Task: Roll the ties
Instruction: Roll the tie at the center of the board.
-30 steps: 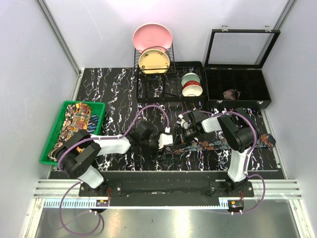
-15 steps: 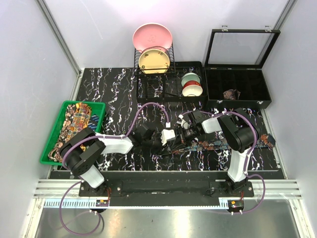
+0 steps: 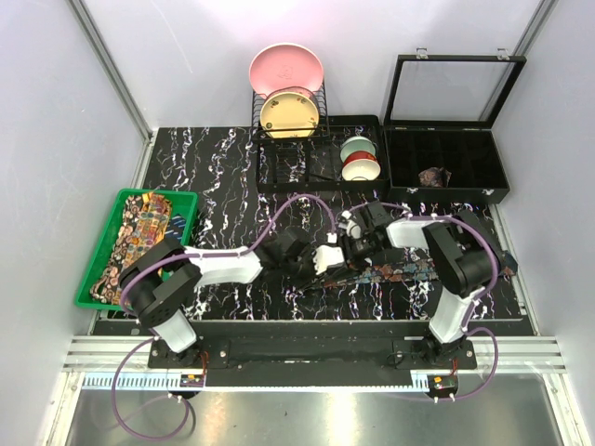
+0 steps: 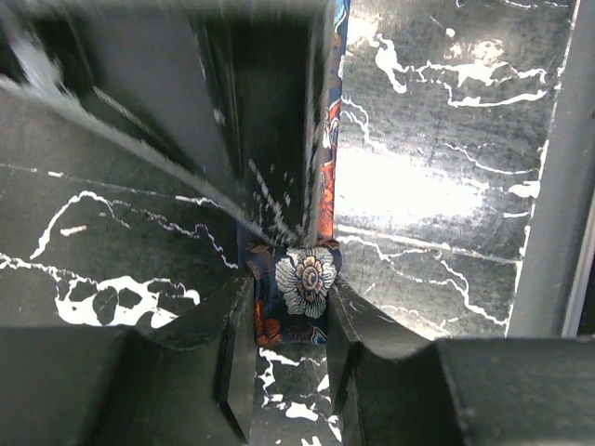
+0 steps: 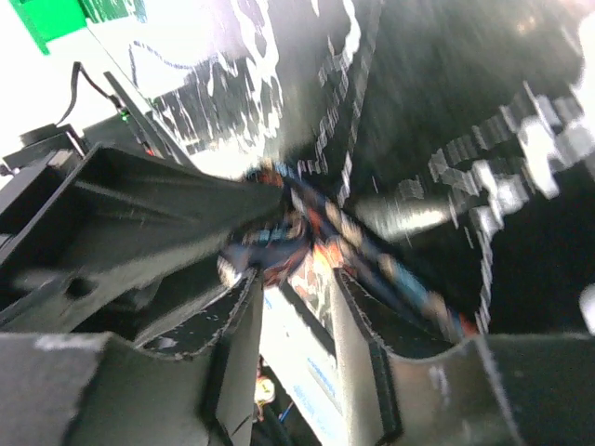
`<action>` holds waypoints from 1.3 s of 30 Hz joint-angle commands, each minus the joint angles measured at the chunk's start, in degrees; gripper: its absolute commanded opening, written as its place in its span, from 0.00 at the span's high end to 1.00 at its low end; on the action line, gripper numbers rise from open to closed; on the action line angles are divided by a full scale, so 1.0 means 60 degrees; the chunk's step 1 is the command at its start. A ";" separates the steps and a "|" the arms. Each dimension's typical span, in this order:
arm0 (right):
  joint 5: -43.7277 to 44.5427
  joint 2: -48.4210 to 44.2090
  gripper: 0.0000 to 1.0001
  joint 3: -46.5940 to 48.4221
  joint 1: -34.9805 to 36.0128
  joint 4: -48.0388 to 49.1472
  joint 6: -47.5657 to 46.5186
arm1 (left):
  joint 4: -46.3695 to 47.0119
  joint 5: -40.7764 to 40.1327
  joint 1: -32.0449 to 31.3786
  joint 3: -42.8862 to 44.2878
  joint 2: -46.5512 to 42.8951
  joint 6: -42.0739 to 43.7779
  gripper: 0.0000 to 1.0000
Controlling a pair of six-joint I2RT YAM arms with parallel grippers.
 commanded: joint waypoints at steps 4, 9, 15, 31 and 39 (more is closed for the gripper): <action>-0.0167 -0.0916 0.61 0.0015 -0.0961 -0.2277 -0.1466 | -0.2222 -0.1055 -0.0395 0.1277 0.1156 0.0307 0.89; -0.0797 -0.0712 0.61 -0.0322 -0.0961 -0.0480 -0.0619 | -0.3071 -0.1245 -0.0527 0.2039 0.1552 0.0439 0.89; -0.1193 -0.0419 0.61 -0.0497 -0.0961 0.0871 0.0041 | -0.3877 -0.1713 -0.0600 0.2626 0.1831 0.0454 0.89; -0.1766 -0.0360 0.60 -0.1830 -0.0596 0.5484 0.3451 | -0.5005 -0.1803 -0.0600 0.2347 0.1245 0.1113 0.90; -0.1795 0.0797 0.59 -0.1992 -0.0317 0.7509 0.4217 | -0.5020 -0.1495 -0.0498 0.2362 0.1128 0.0996 0.90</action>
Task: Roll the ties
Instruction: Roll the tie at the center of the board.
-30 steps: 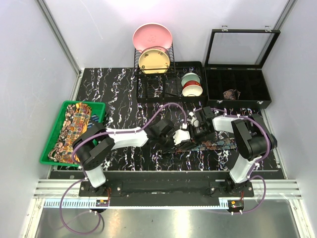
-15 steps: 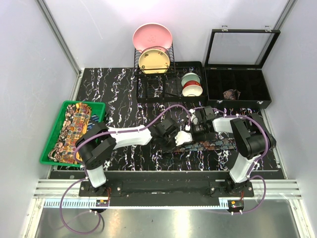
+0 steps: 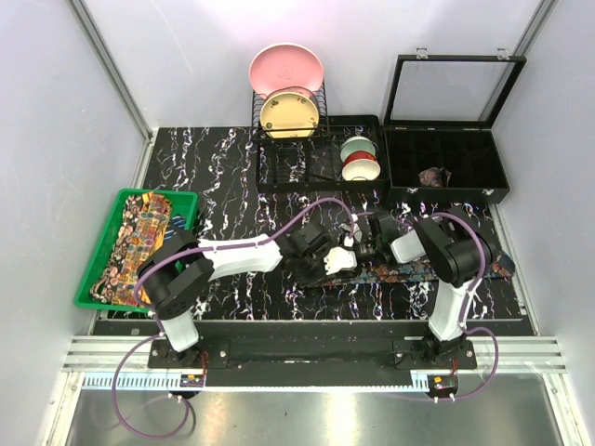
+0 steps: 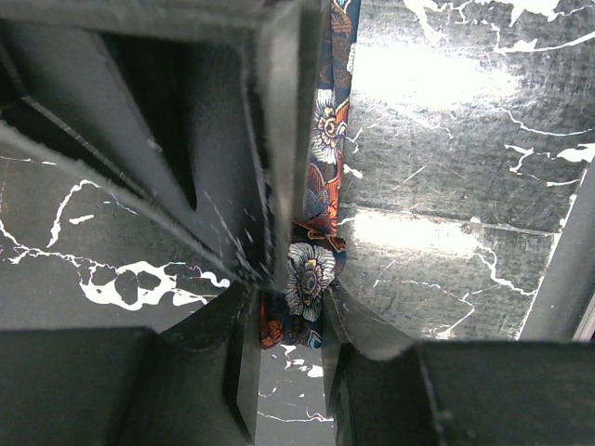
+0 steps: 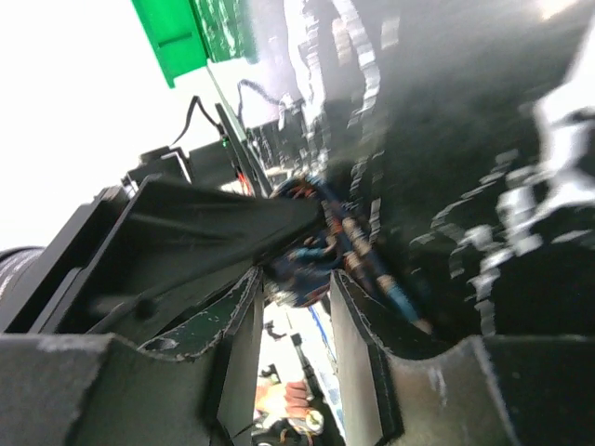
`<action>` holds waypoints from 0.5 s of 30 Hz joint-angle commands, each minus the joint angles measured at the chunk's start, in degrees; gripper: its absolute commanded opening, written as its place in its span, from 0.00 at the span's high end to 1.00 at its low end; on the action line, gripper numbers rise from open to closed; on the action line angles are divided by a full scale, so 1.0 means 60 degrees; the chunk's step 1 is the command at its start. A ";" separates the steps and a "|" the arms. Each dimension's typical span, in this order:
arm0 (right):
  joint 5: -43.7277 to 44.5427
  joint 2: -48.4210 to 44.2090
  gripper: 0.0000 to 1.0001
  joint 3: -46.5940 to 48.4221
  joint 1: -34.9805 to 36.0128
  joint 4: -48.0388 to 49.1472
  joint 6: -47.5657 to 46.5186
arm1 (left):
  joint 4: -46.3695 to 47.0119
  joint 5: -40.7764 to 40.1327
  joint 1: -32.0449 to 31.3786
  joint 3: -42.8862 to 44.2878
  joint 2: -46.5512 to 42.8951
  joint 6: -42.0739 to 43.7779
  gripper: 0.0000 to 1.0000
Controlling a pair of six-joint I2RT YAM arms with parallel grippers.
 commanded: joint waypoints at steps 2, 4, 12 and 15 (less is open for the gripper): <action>-0.0081 0.0385 0.59 0.0011 0.0270 0.1603 0.0712 | -0.0977 0.0057 0.0089 -0.0297 0.0032 -0.0057 0.90; -0.0154 0.0429 0.60 0.0012 0.0329 0.1604 0.0727 | -0.0977 0.0043 0.0089 -0.0312 0.0002 -0.0086 0.90; -0.0770 -0.0638 0.59 -0.0427 0.0329 0.1399 0.0596 | -0.1006 0.0013 0.0118 -0.0253 0.0090 -0.0145 0.90; -0.0653 -0.1108 0.60 -0.0604 0.0344 0.1354 0.0609 | -0.0991 0.0028 0.0147 -0.0253 0.0090 -0.0145 0.89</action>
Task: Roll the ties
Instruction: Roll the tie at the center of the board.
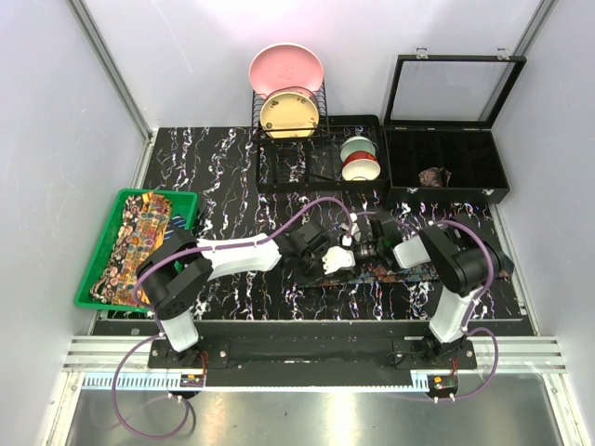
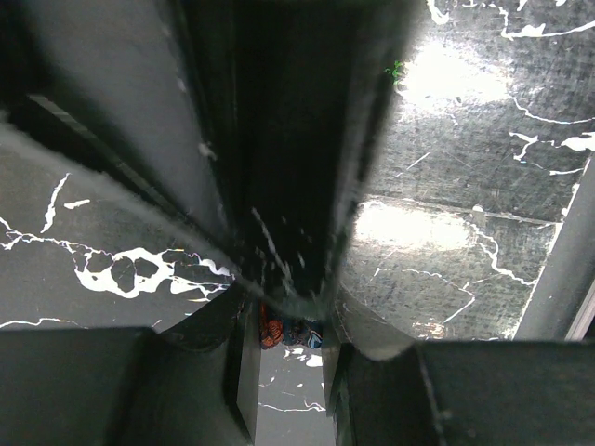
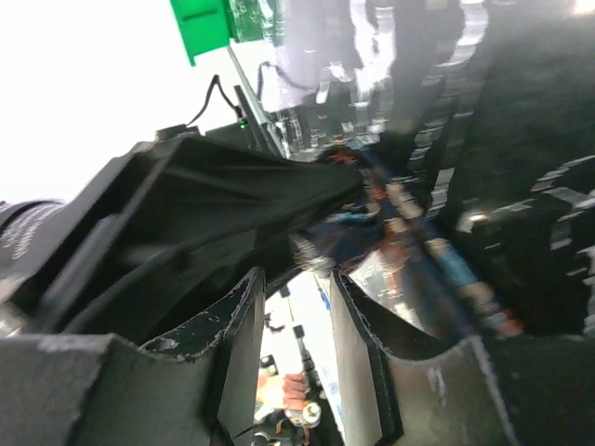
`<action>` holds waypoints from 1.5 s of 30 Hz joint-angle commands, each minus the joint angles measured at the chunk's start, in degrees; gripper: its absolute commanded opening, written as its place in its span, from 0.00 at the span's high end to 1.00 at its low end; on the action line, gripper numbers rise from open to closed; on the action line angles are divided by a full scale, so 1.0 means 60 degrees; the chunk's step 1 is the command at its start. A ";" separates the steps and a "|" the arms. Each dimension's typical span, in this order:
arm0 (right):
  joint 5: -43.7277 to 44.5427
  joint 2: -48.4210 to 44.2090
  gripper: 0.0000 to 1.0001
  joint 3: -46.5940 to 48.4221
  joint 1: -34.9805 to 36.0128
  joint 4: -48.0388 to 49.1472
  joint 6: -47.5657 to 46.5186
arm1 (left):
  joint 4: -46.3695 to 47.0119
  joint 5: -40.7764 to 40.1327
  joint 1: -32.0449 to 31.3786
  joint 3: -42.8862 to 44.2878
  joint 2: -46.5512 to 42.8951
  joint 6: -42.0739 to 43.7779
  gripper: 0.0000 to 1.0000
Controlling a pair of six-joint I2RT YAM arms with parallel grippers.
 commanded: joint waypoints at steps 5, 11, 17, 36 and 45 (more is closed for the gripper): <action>-0.0175 0.0031 0.60 0.0016 0.0173 0.0839 0.0038 | -0.0839 -0.0027 0.0067 -0.0206 0.0178 -0.0083 0.90; -0.0146 0.0517 0.60 -0.0028 0.0217 0.1047 -0.0106 | -0.0839 -0.0012 0.0096 -0.0206 0.0178 -0.0098 0.90; 0.0191 0.0530 0.68 0.0162 0.0450 0.0869 -0.0153 | -0.0853 0.0002 0.0111 -0.0176 0.0193 -0.0113 0.90; 0.1042 0.0867 1.00 0.1173 0.0100 -0.3187 -0.2261 | 0.0770 0.0735 0.0418 -0.1127 -0.1578 -0.0522 0.29; 0.1232 0.0897 1.00 0.1598 -0.0325 -0.4695 -0.2935 | 0.3774 0.2168 0.1048 -0.3178 -0.3308 -0.0932 0.18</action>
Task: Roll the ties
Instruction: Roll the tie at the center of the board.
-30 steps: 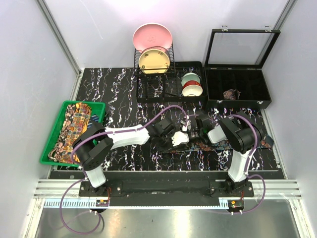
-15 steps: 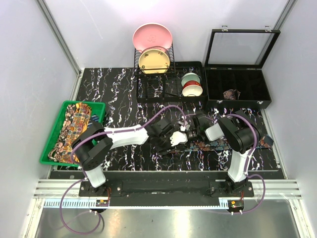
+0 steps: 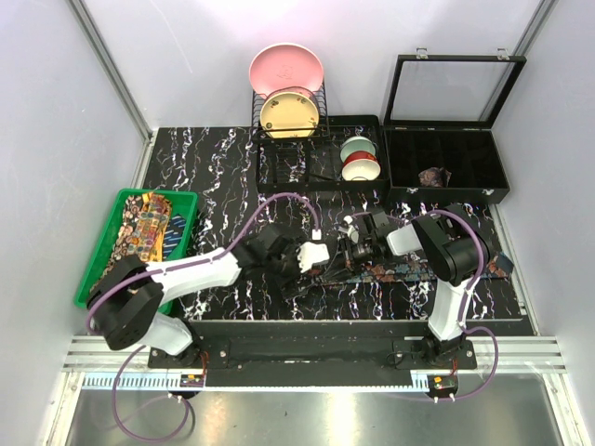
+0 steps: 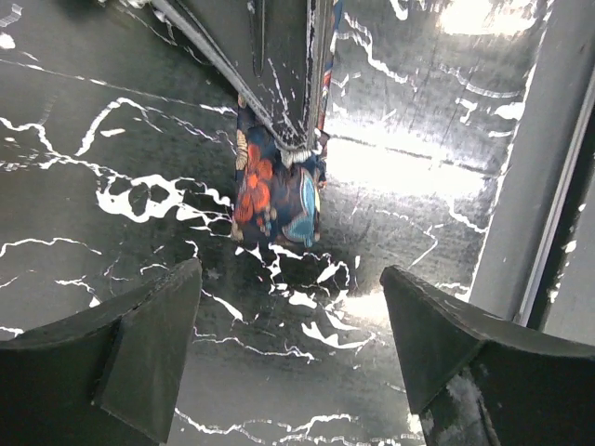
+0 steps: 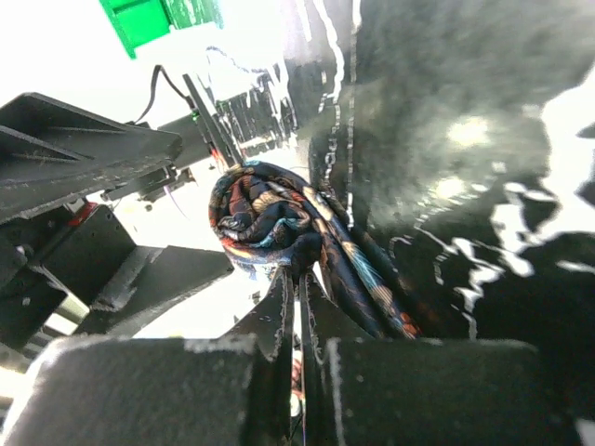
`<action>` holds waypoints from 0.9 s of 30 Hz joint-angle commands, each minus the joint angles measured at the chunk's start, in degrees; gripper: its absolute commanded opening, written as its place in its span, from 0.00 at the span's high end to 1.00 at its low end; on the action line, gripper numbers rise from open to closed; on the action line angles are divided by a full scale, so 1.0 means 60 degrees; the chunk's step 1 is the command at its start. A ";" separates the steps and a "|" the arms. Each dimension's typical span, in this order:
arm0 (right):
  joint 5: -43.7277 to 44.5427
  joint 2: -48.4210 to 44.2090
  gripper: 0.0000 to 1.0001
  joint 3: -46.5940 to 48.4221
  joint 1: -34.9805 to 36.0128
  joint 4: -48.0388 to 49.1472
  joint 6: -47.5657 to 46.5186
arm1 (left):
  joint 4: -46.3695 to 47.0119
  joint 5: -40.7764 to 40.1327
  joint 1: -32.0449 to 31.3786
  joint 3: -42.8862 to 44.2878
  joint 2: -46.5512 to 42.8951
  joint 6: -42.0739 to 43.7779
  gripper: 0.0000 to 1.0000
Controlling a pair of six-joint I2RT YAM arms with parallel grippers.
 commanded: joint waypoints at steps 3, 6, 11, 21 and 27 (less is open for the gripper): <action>0.1079 0.0161 1.00 0.0465 -0.0381 -0.2133 -0.0907 | 0.2535 0.1202 0.0251 -0.0707 -0.0187 -0.0635 0.18; 0.1401 0.0029 1.00 0.0730 -0.0395 -0.2853 -0.1127 | 0.2902 0.1173 0.0251 -0.0722 0.0164 -0.0679 0.18; 0.2177 -0.0220 1.00 0.1037 -0.0395 -0.3775 -0.1522 | 0.3312 0.1363 0.0266 -0.0473 0.0604 -0.0651 0.20; 0.3057 0.0336 1.00 0.1491 -0.0395 -0.4759 -0.2065 | 0.4103 0.1334 0.0251 -0.0107 0.1601 -0.0650 0.24; 0.2853 0.0556 1.00 0.1536 -0.0395 -0.4759 -0.2153 | 0.4821 0.1612 0.0236 -0.0077 0.1821 -0.0519 0.42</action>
